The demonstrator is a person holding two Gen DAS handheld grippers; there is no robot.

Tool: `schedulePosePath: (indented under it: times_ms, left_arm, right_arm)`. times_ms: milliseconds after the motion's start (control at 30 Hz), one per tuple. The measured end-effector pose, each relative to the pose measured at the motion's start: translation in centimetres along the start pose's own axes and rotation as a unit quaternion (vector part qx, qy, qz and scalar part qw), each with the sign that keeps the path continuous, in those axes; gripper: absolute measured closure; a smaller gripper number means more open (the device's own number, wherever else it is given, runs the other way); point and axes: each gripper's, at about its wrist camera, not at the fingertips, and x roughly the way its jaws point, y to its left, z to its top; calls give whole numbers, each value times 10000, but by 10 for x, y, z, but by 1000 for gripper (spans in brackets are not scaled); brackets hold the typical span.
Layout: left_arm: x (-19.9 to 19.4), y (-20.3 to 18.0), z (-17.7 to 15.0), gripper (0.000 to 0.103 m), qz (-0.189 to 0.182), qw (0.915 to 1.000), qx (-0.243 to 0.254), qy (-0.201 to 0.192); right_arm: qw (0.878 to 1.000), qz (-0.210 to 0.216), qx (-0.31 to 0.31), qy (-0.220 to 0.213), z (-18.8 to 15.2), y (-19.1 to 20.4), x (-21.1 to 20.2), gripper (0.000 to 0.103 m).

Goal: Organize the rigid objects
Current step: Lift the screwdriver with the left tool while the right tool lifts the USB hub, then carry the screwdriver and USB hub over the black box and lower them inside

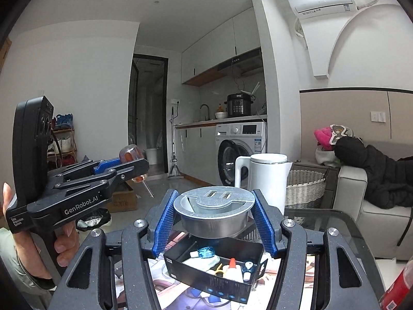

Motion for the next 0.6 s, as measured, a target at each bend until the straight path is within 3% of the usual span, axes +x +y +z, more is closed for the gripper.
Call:
schedulePosePath:
  times_ms: [600]
  left_arm:
    - [55, 10, -6, 78, -3, 9988, -457, 195]
  right_arm:
    - [9996, -164, 175, 141, 4, -14, 61, 45]
